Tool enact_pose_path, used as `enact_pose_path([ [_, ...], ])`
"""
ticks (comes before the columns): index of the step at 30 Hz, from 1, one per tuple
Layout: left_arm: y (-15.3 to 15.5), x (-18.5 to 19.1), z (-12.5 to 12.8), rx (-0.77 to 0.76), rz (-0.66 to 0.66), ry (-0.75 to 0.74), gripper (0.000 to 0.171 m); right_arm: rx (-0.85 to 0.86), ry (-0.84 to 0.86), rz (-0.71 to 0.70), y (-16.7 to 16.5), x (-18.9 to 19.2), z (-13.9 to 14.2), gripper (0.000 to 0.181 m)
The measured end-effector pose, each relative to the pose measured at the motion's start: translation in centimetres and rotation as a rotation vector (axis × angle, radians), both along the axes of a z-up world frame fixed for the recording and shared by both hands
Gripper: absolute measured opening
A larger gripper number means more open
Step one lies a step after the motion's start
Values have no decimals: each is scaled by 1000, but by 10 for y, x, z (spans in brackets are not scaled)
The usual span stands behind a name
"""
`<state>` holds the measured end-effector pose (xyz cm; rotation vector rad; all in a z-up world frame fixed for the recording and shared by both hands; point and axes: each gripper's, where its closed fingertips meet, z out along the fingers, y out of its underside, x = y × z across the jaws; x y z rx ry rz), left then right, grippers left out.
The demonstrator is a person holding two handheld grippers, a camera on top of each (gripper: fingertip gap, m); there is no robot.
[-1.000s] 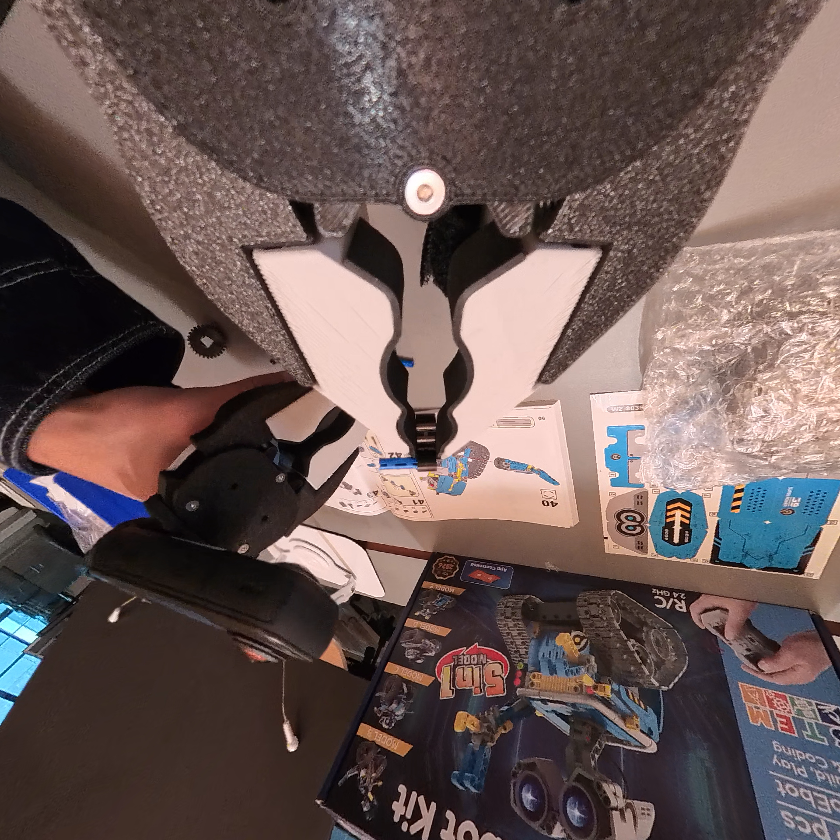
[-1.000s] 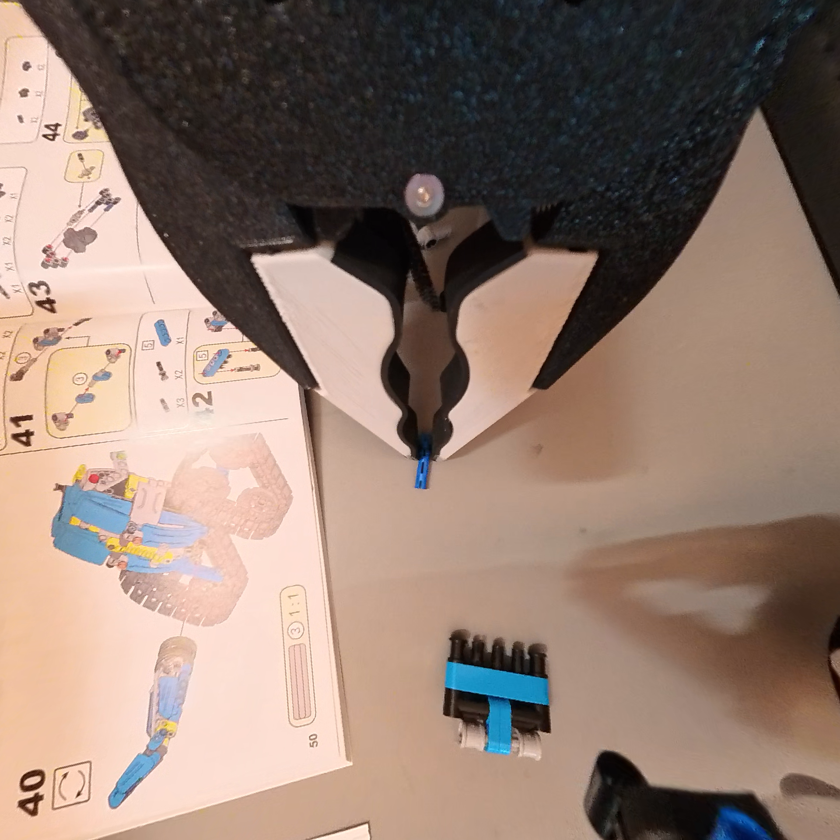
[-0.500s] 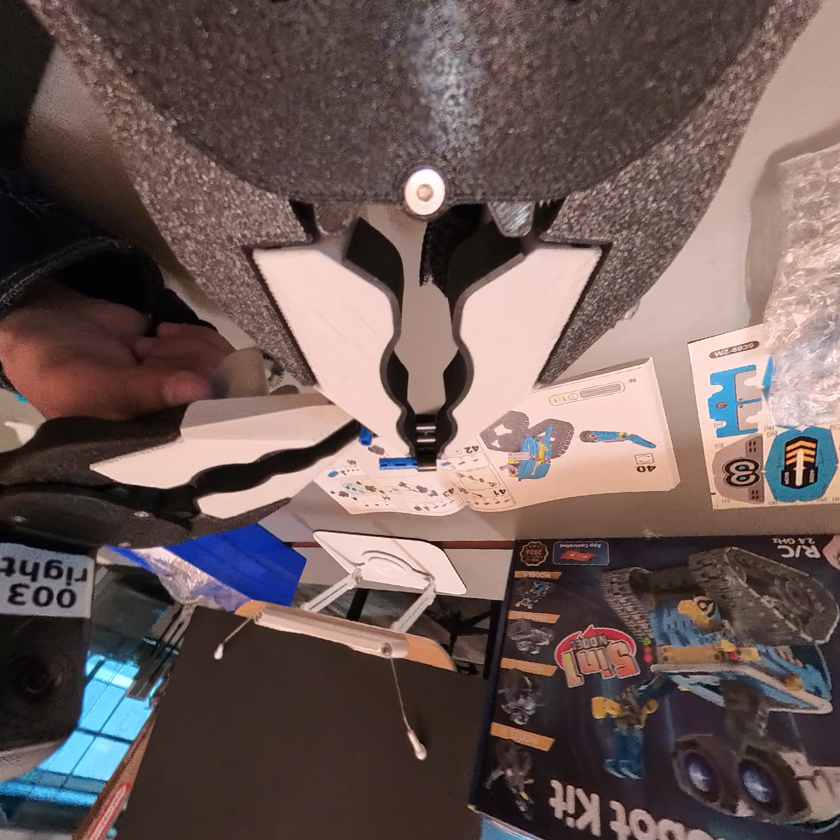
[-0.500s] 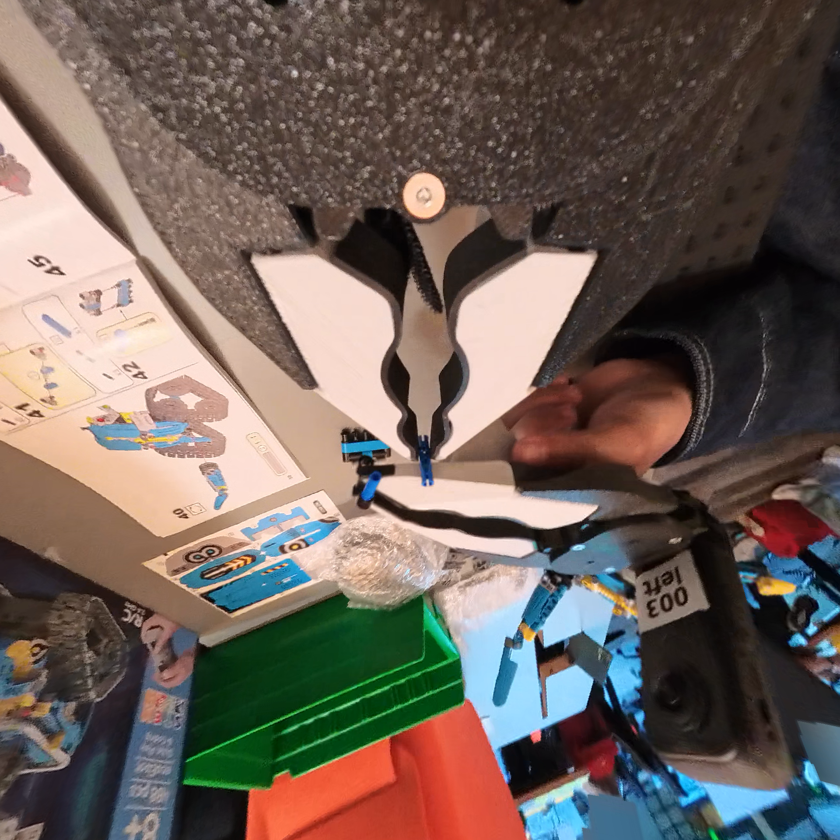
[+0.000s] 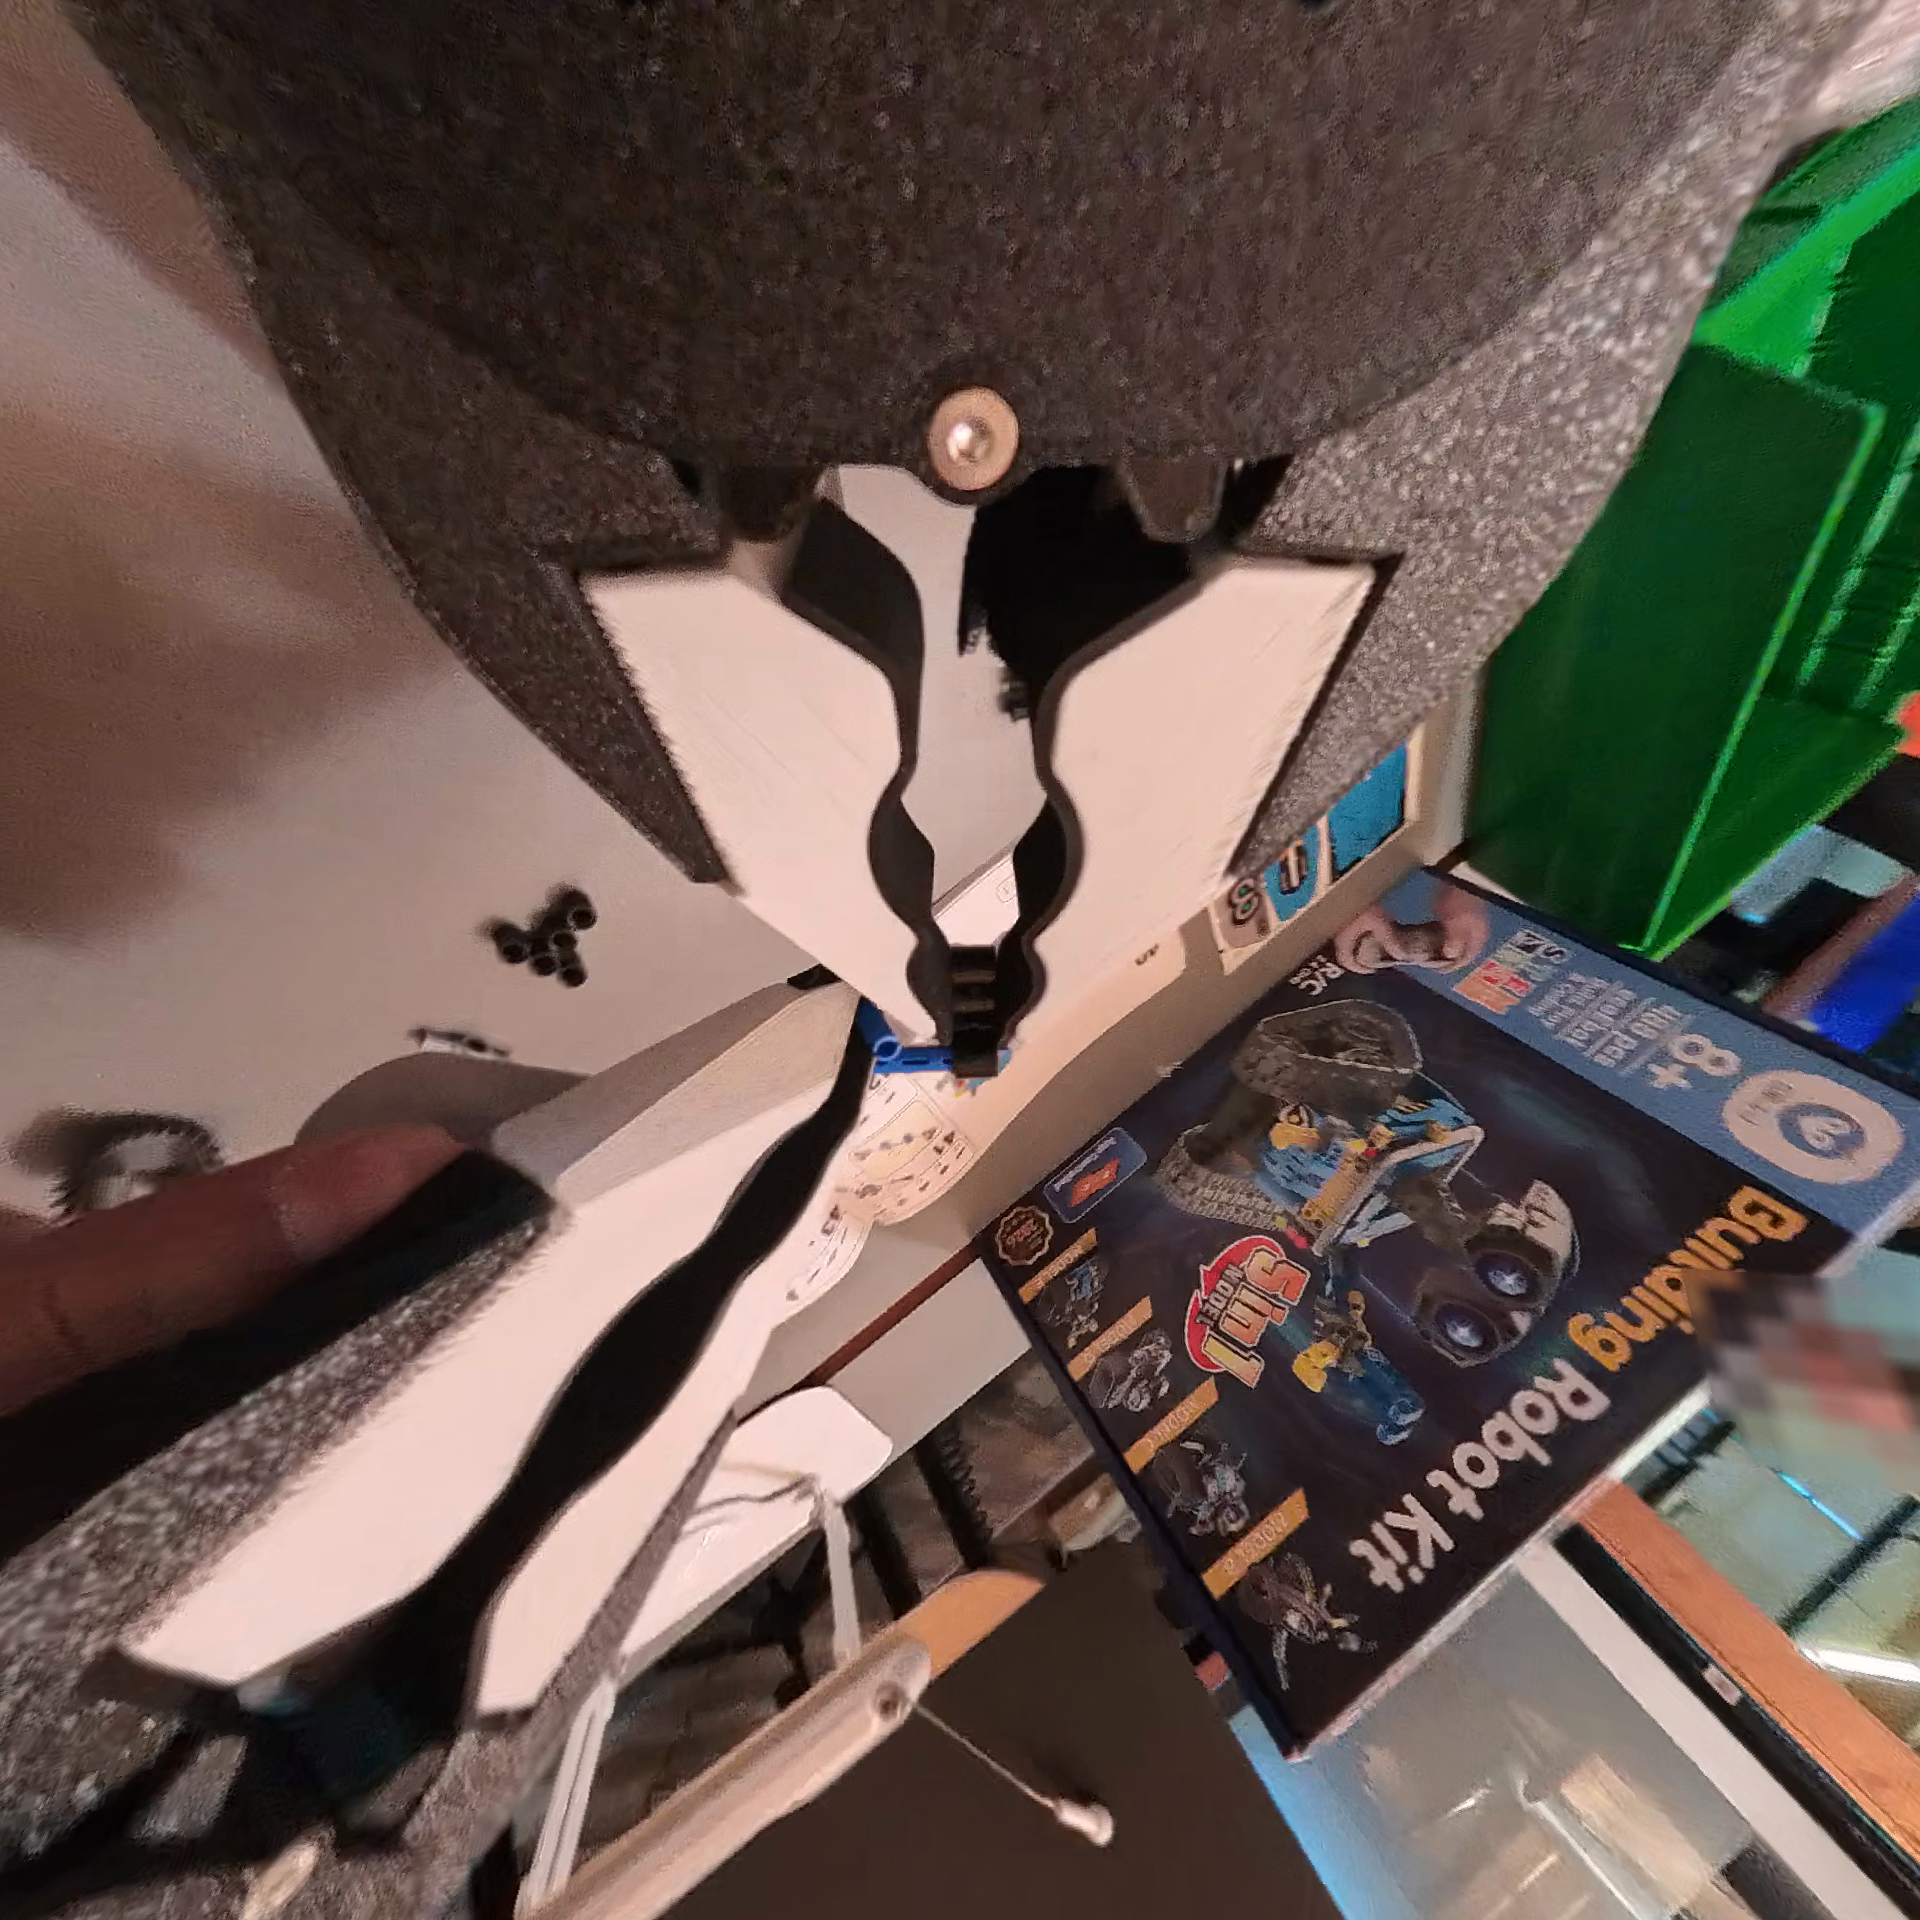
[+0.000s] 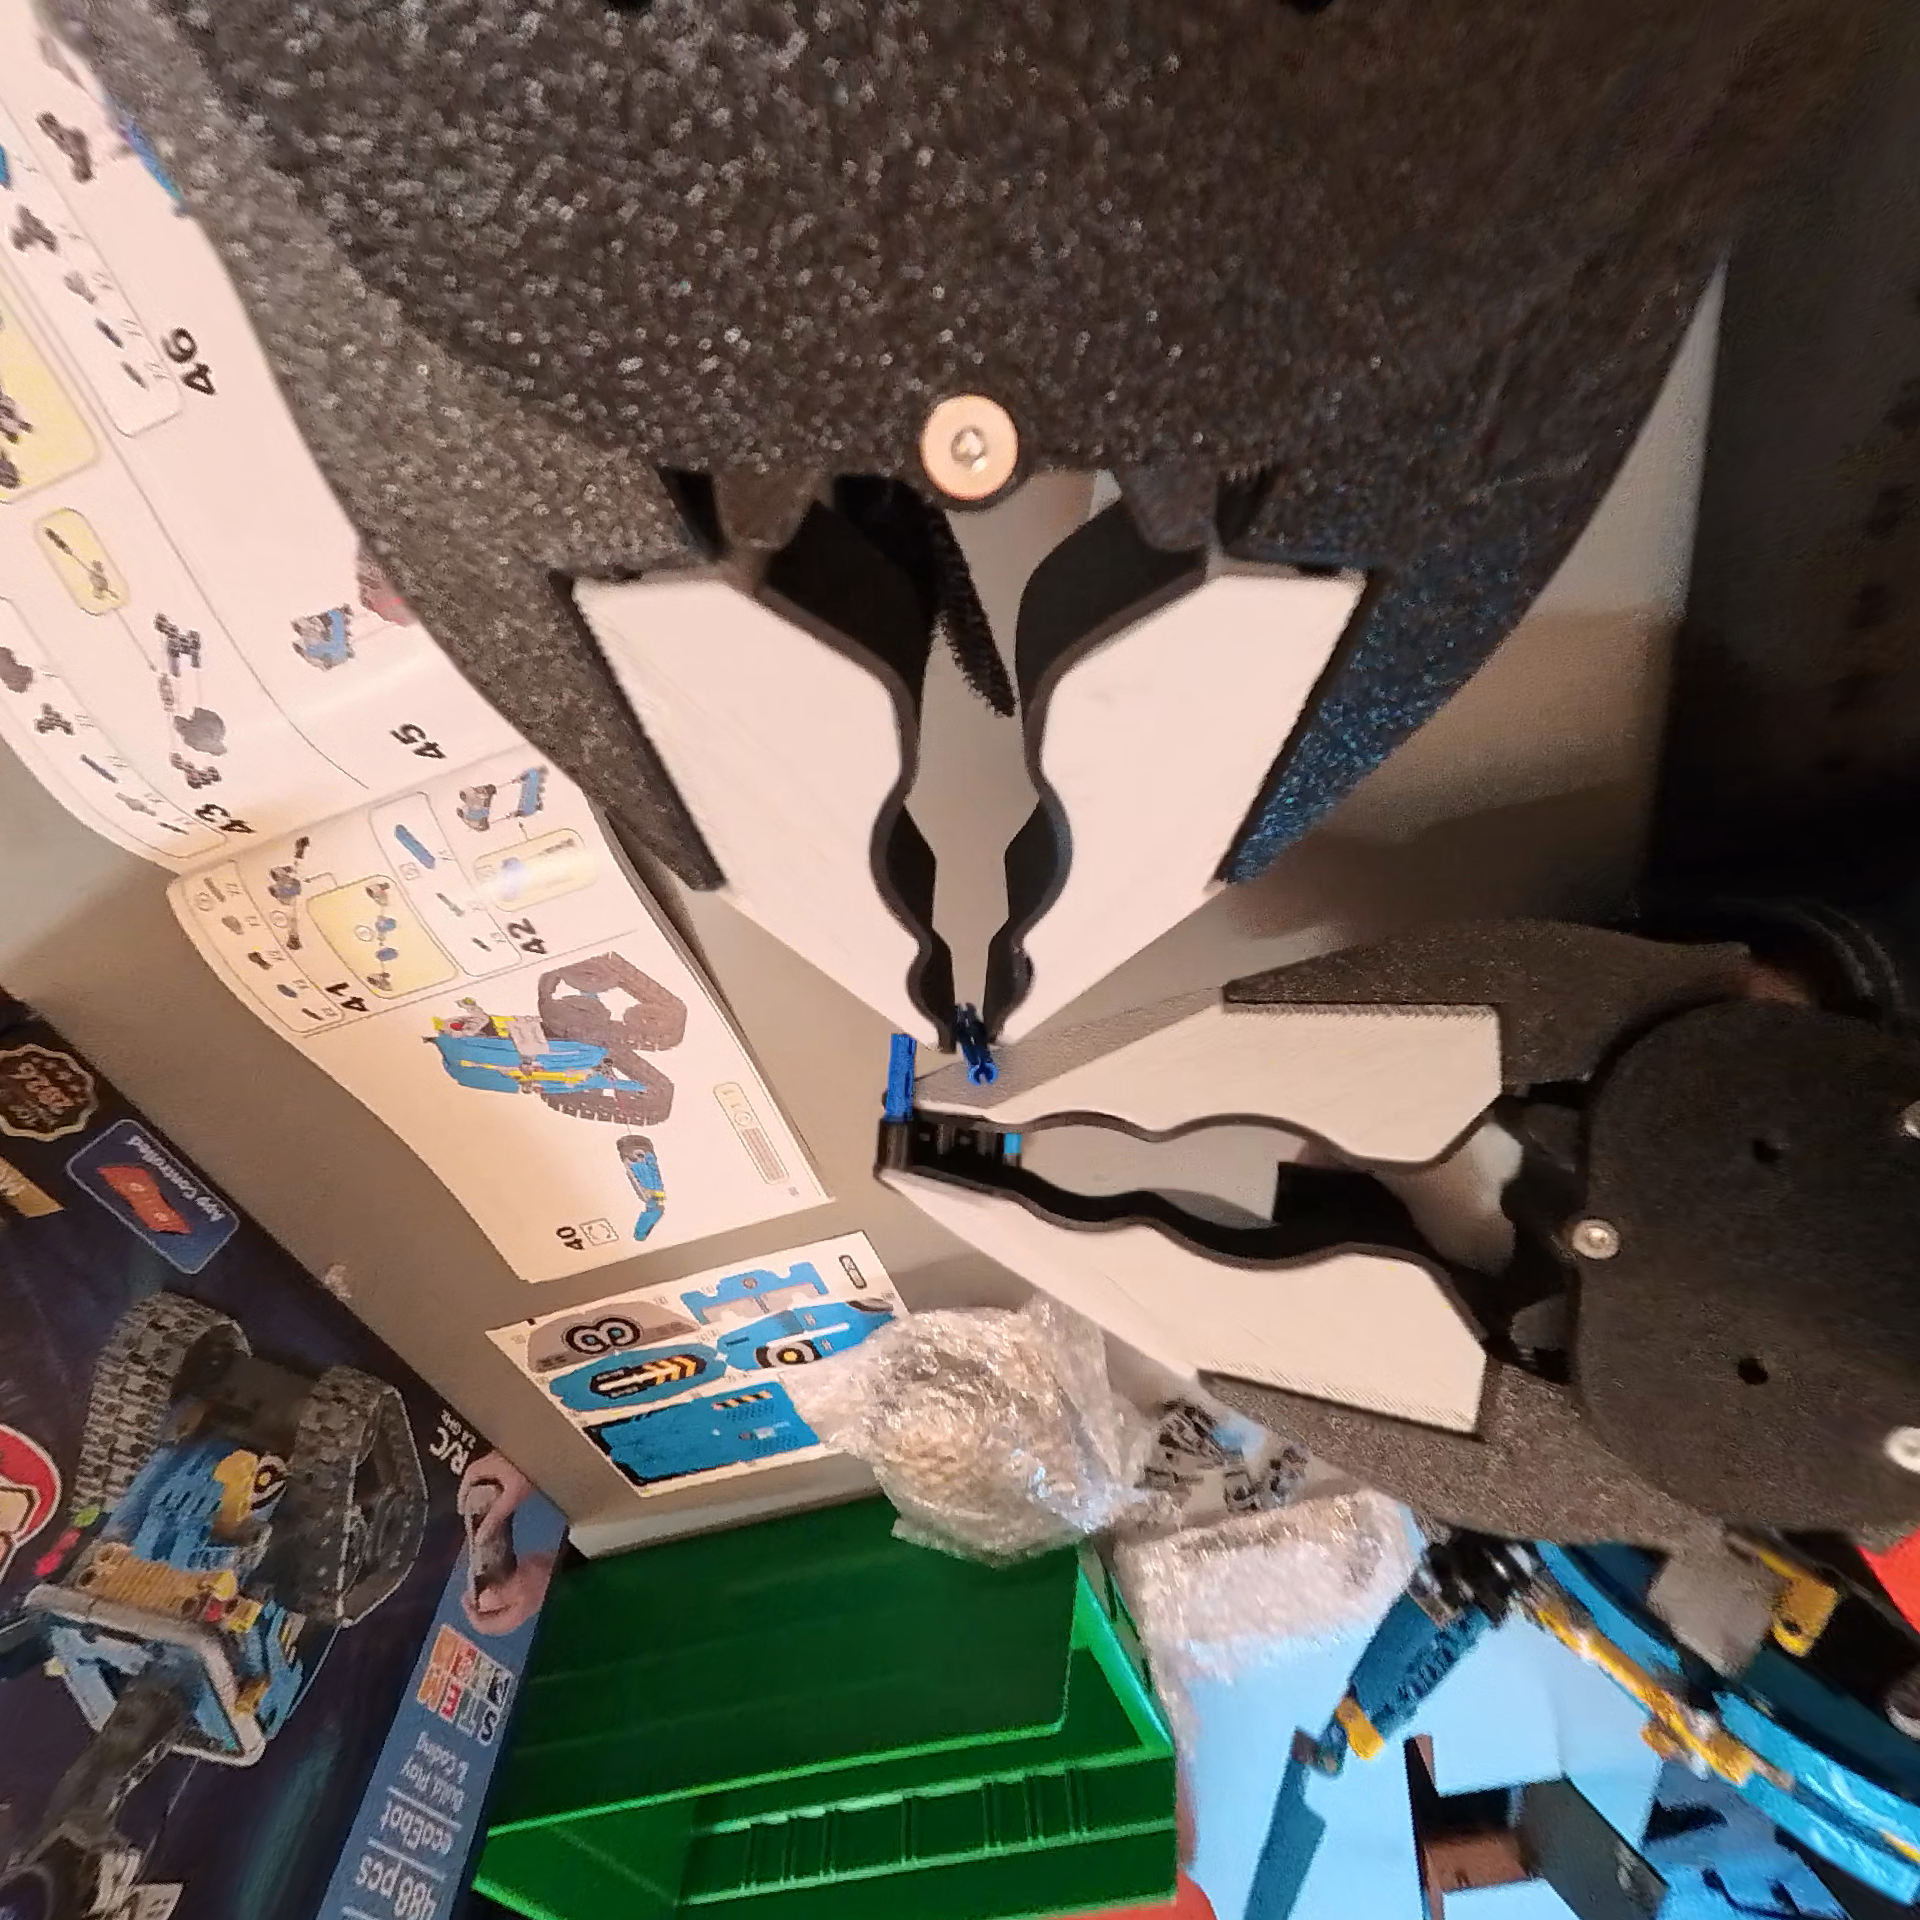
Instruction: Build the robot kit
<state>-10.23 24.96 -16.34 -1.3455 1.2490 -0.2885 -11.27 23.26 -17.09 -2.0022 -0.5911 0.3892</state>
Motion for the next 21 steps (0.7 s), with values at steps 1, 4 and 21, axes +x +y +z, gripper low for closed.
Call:
enact_pose_path([
  [1,0,0,-1,33,6,23,7,4,-20,1,0,1,-2,5],
  [4,-2,1,-4,152,19,108,7,19,-125,11,-1,2,-8,5],
  [21,3,-4,5,159,47,66,8,223,-250,-17,5,-1,-1,5],
])
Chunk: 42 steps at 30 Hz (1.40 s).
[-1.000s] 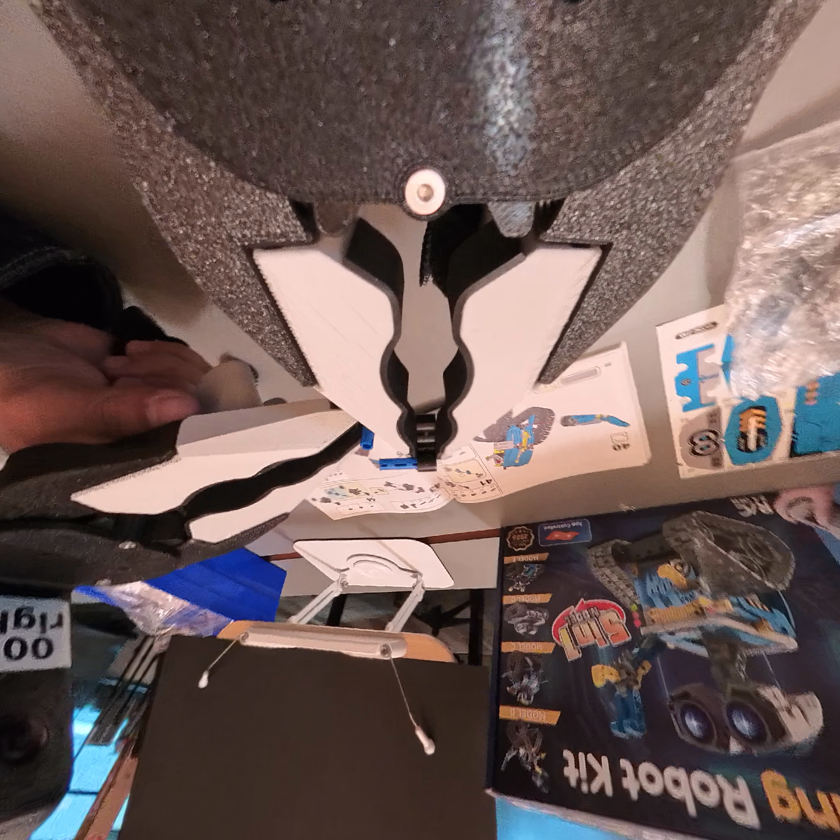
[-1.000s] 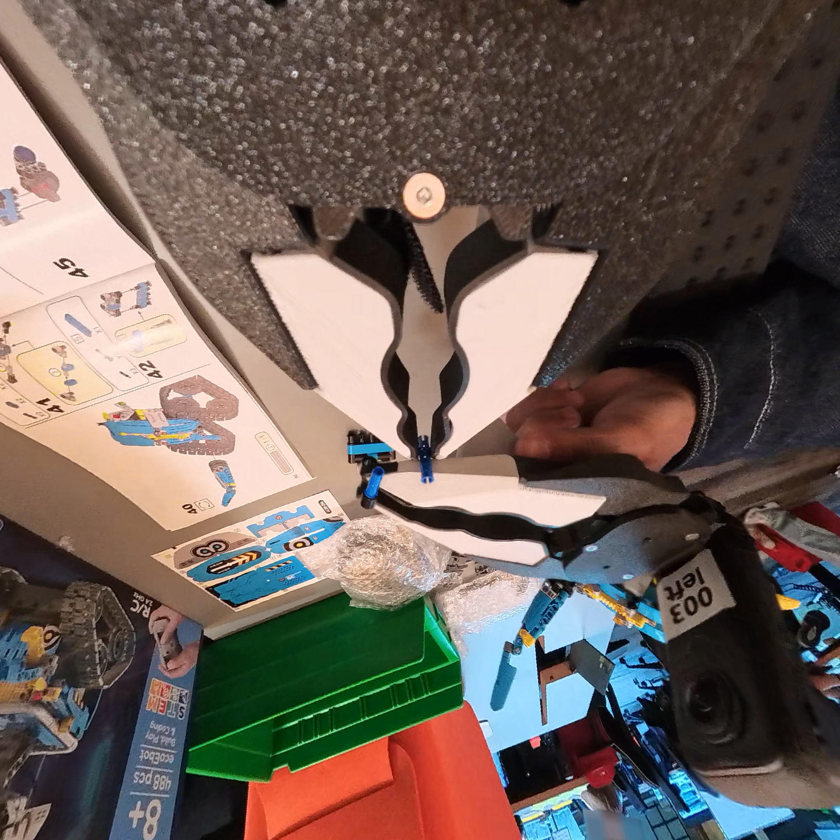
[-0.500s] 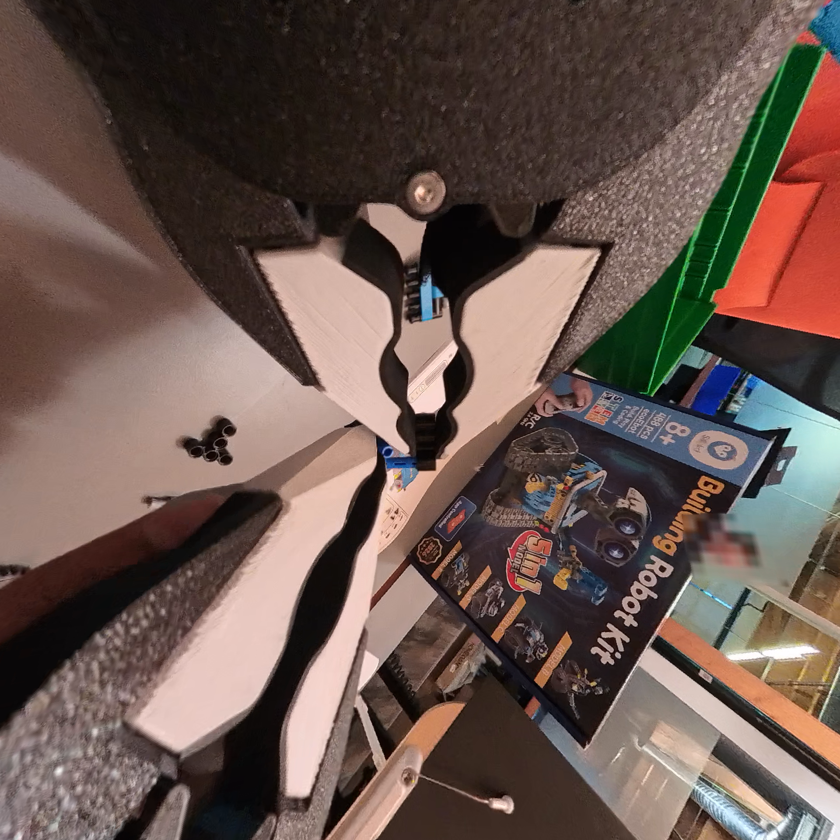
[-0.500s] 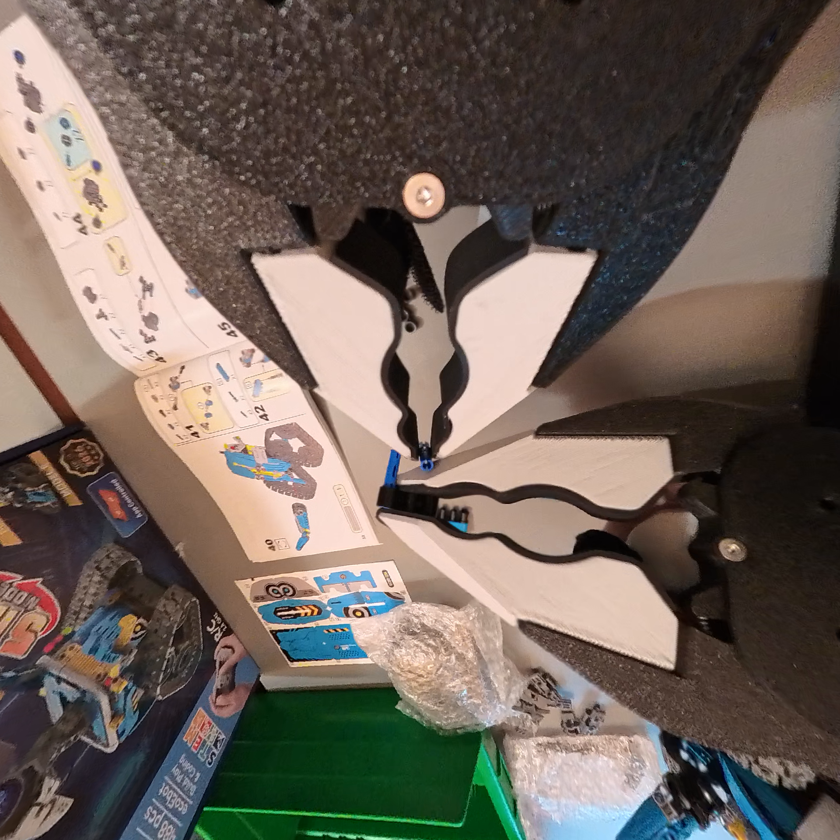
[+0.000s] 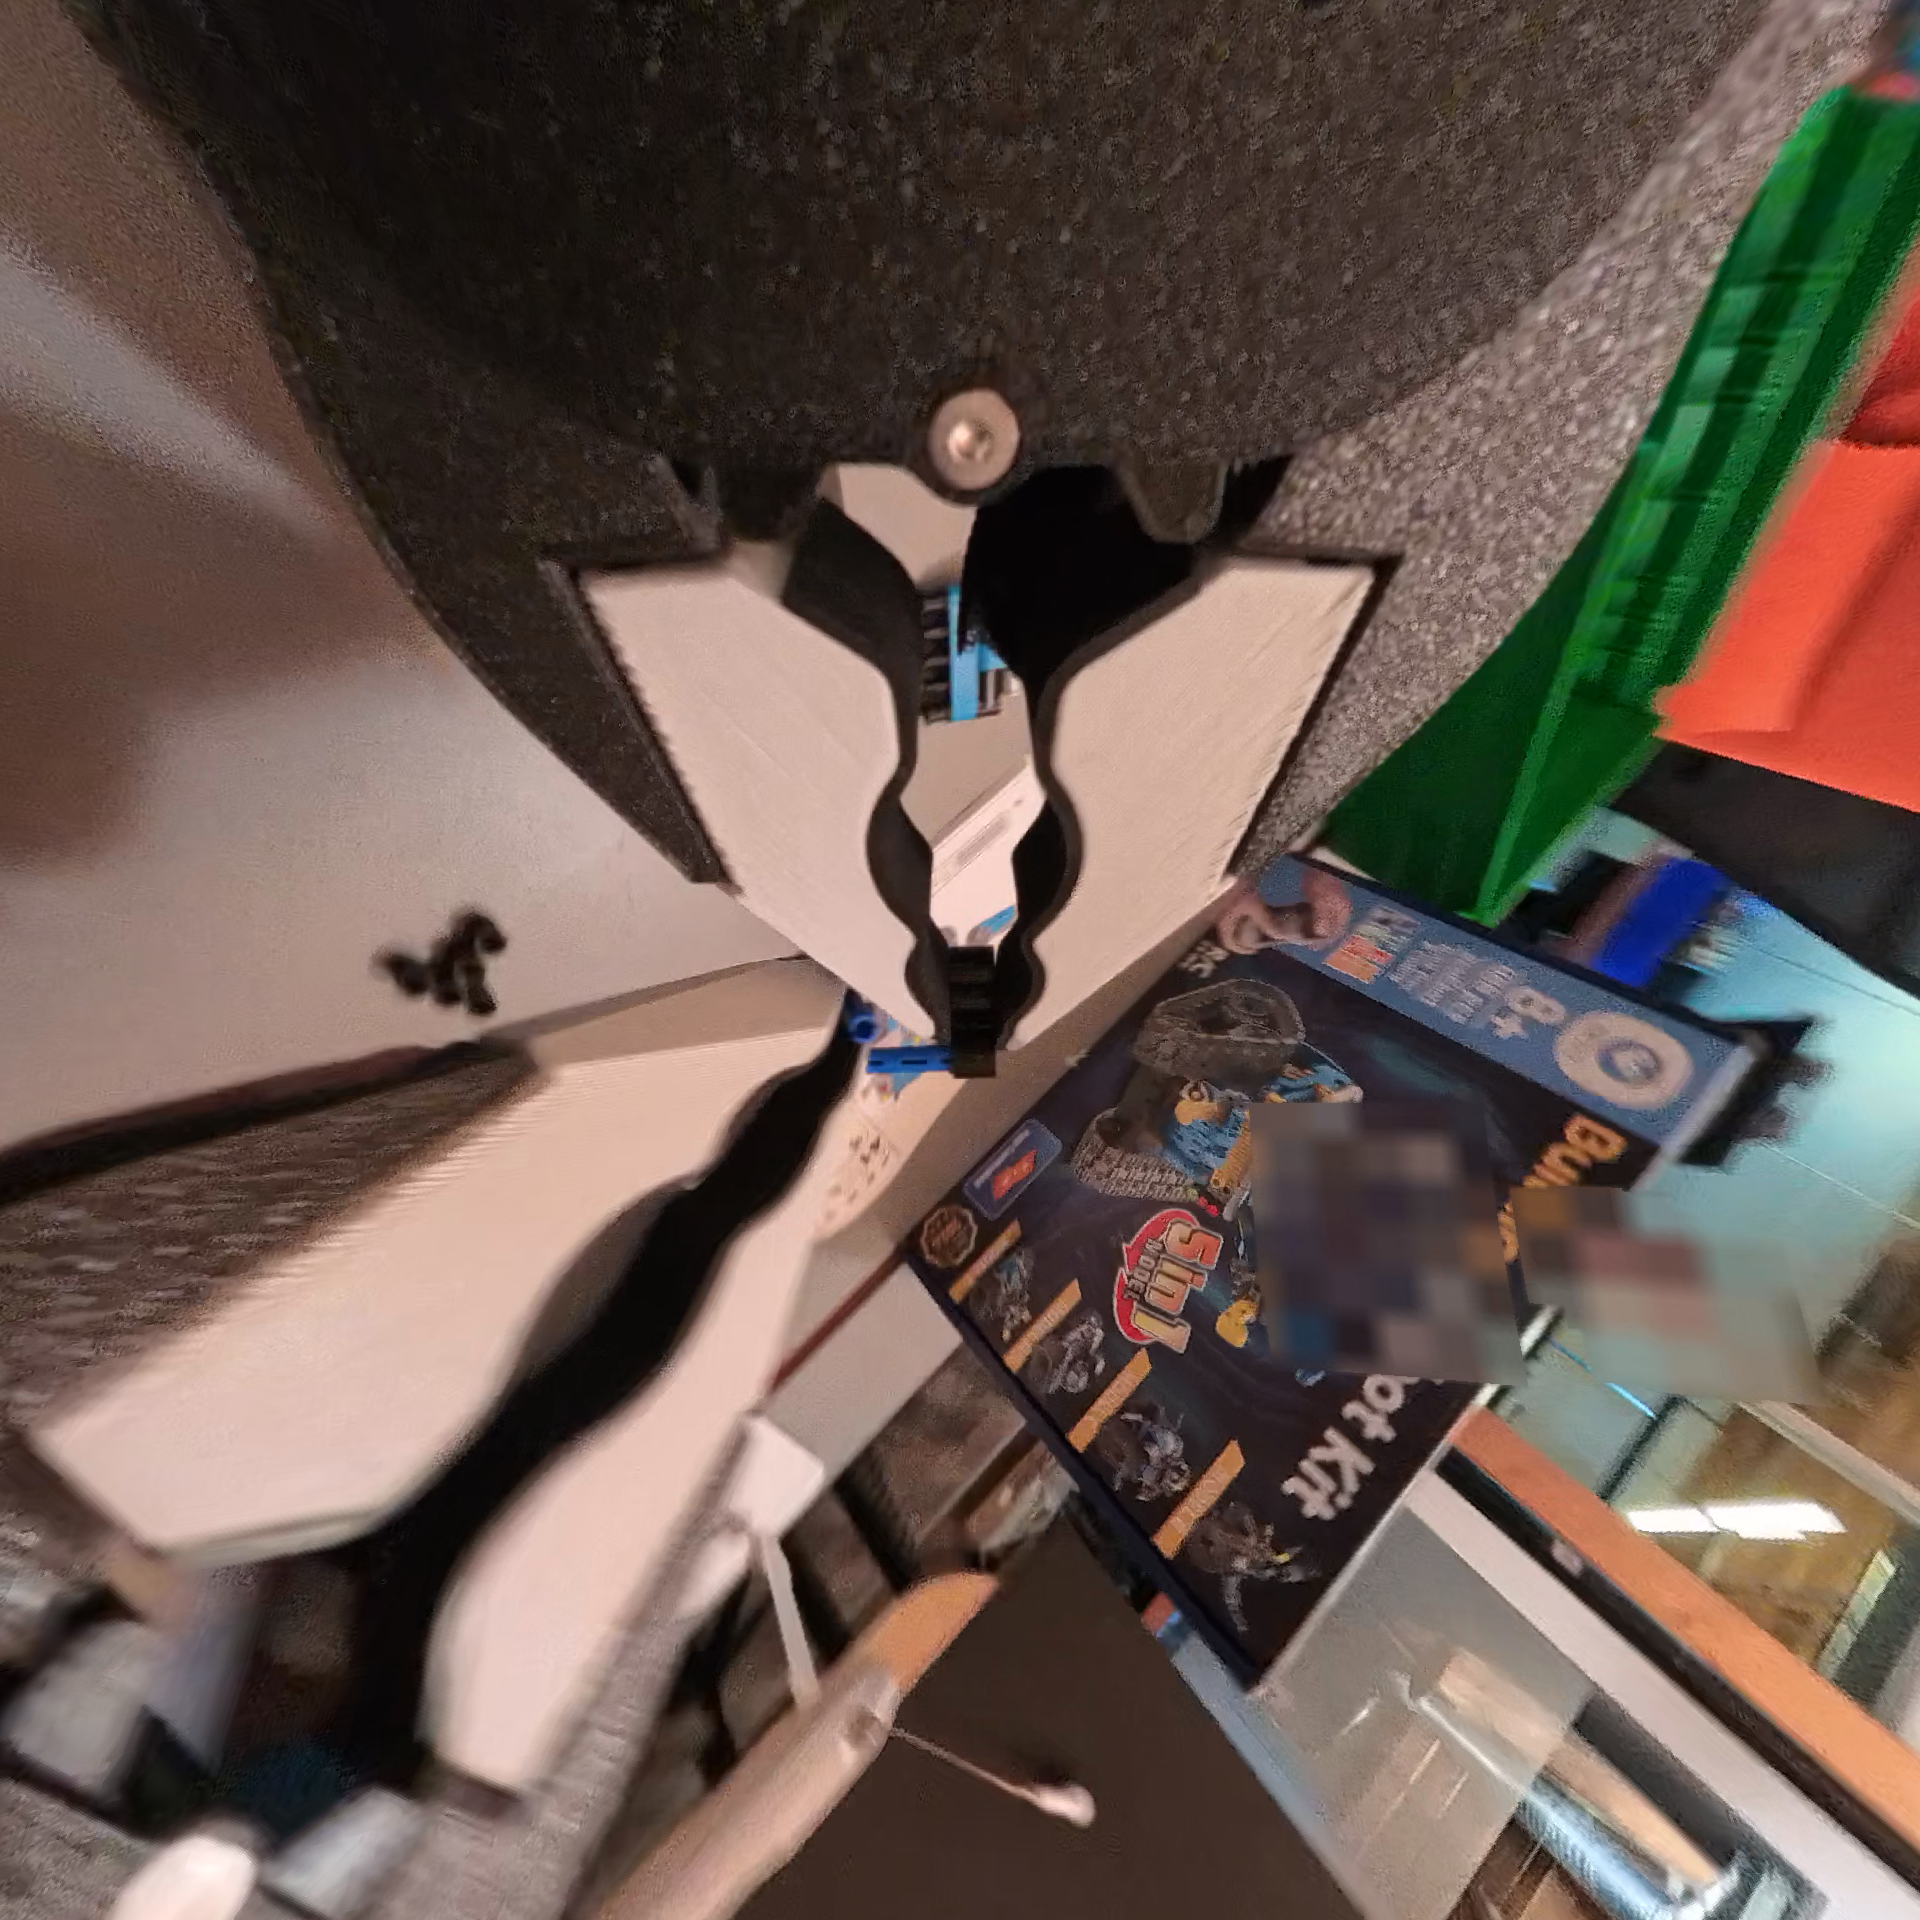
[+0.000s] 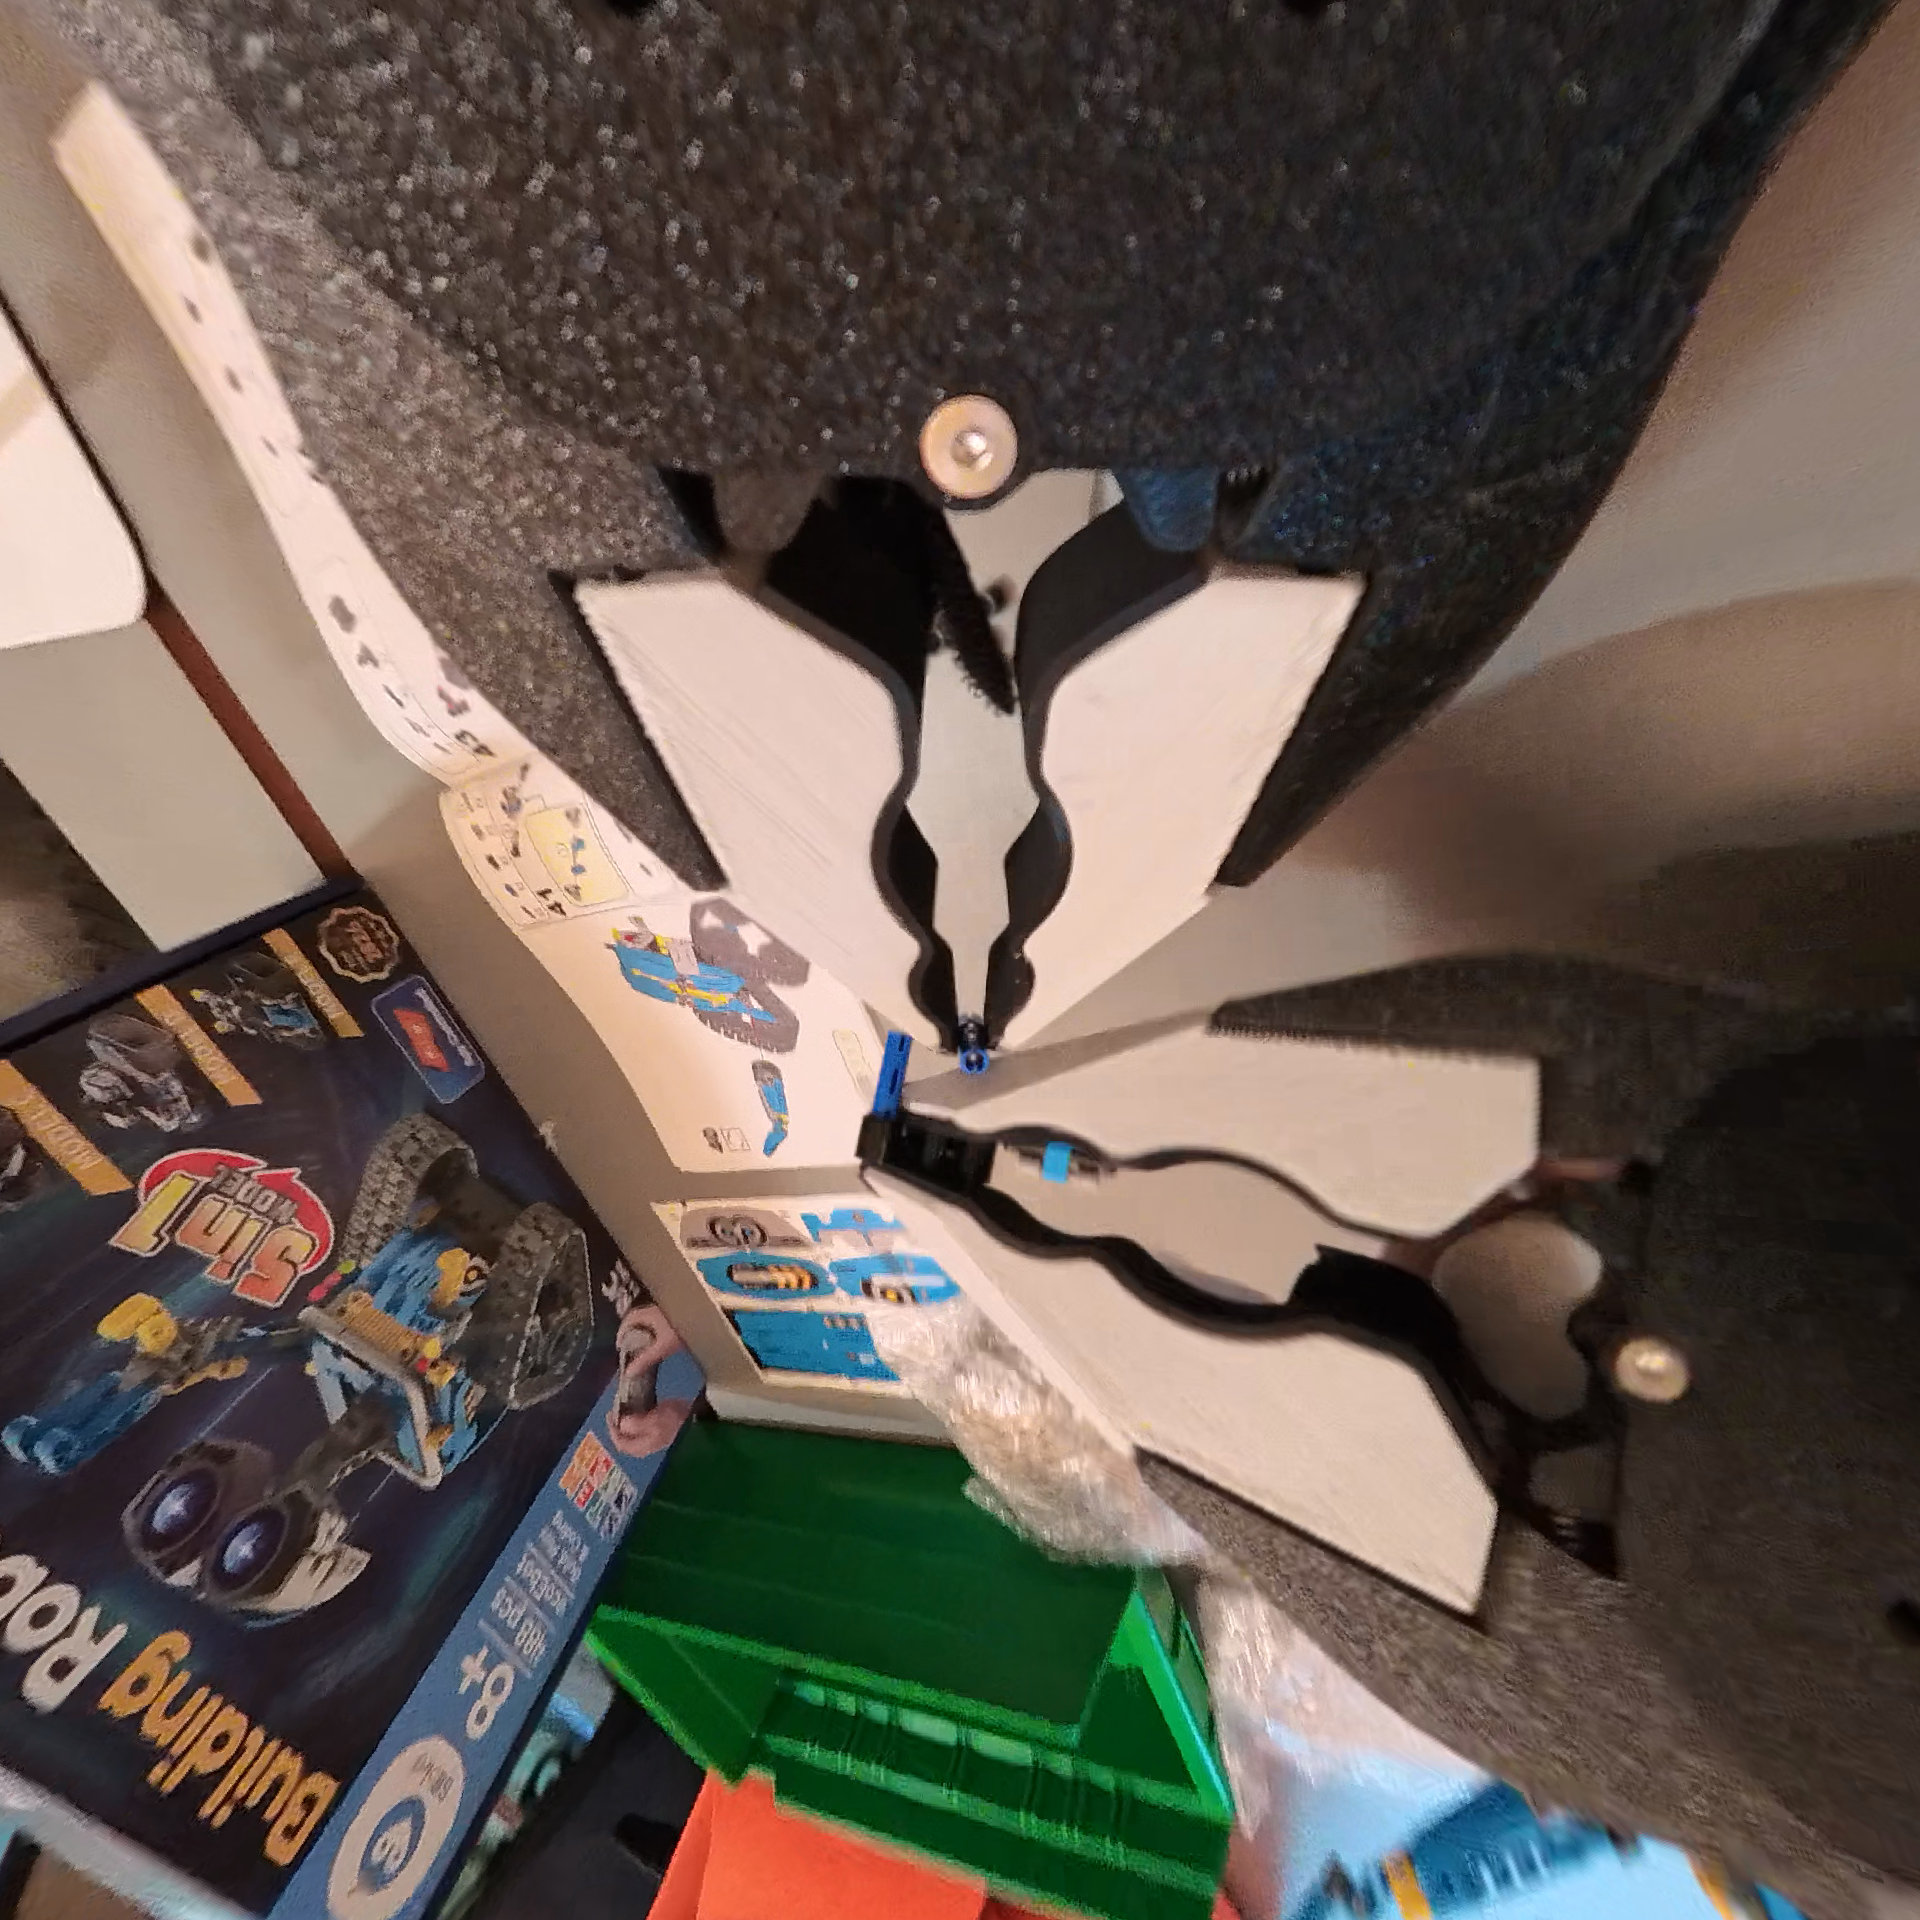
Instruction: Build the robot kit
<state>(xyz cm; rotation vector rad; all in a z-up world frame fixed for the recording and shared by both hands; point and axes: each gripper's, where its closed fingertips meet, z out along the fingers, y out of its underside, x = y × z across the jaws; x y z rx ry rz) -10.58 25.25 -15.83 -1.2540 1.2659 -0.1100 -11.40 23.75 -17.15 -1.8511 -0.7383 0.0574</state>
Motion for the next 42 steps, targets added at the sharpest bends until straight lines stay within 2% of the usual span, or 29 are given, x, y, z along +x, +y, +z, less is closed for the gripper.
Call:
enact_pose_path([
  [2,7,-8,18,-151,-16,-181,8,11,18,-5,1,2,4,5],
  [5,3,-13,37,-476,-171,-453,7,71,-38,-22,1,7,10,5],
  [7,-5,-11,39,-707,-295,-549,7,137,-47,-14,-1,7,20,5],
  [8,-3,-12,40,-752,-304,-570,7,178,-59,-3,-3,6,25,4],
  [9,-1,-13,38,-712,-288,-547,7,204,-80,-13,-3,9,28,5],
  [10,-1,-13,38,-607,-267,-489,7,208,-95,-22,-3,11,28,5],
  [14,-18,-2,32,-122,-197,-227,8,193,-95,-28,-2,12,28,5],
  [16,-22,0,30,-10,-168,-174,8,187,-106,-29,-3,12,27,5],
  [17,-22,0,32,-3,-165,-178,8,192,-106,-25,-3,11,27,5],
  [21,-20,-1,32,-143,-197,-240,8,200,-86,-8,-4,7,29,5],
  [27,-16,-6,36,-16,-141,-202,7,193,-82,-15,-3,9,28,5],
  [33,-10,-5,27,-53,-128,-178,8,191,-81,-8,-4,7,29,5],
  [42,-14,-2,27,-25,-133,-162,8,182,-51,-4,-4,7,30,5],
])
